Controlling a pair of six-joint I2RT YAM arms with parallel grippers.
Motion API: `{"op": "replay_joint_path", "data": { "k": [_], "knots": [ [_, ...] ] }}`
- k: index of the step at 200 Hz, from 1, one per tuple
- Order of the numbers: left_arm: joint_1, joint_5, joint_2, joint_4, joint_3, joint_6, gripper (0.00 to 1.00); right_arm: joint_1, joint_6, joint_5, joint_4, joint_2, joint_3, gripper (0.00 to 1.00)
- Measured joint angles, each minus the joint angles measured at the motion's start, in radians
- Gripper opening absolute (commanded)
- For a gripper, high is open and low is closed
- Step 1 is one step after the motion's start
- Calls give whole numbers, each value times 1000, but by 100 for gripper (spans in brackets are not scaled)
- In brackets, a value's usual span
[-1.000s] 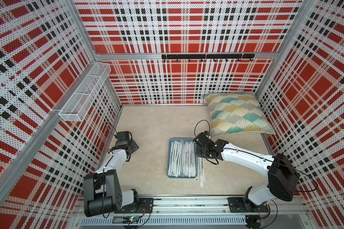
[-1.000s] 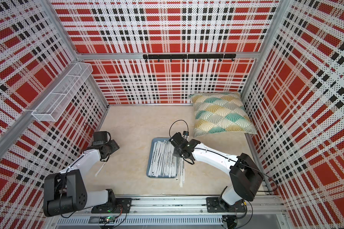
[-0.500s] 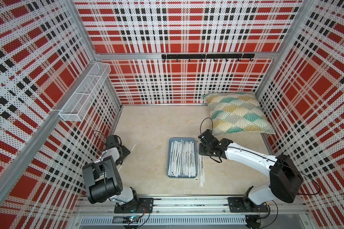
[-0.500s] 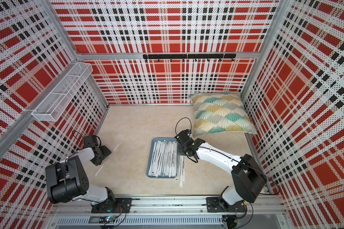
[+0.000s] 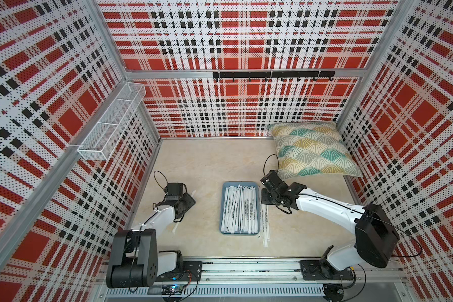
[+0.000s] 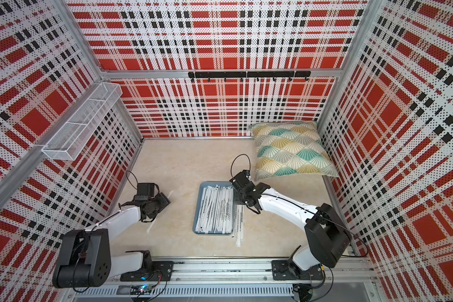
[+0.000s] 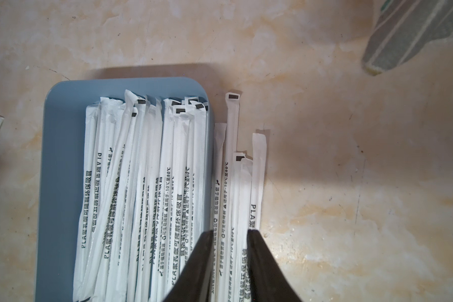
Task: Put the straws into the storage box
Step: Move the straw to the center of the board, then pick up the straw from the center of the board.
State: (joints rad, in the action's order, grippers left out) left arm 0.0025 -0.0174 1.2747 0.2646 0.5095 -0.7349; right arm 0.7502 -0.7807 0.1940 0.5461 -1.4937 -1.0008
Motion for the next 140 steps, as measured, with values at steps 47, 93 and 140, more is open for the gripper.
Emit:
{"op": "replay_joint_path", "data": {
  "k": [47,93,140],
  "knots": [
    [-36,18,77,109,131,82,67,0,7,-15,-24,-1,0,30],
    [-127,60,238,185,306,221,61,0,6,-13,-26,0,1,30],
    [-141,133,293,259,317,266,49,0,-6,-10,-24,15,24,30]
  ]
}}
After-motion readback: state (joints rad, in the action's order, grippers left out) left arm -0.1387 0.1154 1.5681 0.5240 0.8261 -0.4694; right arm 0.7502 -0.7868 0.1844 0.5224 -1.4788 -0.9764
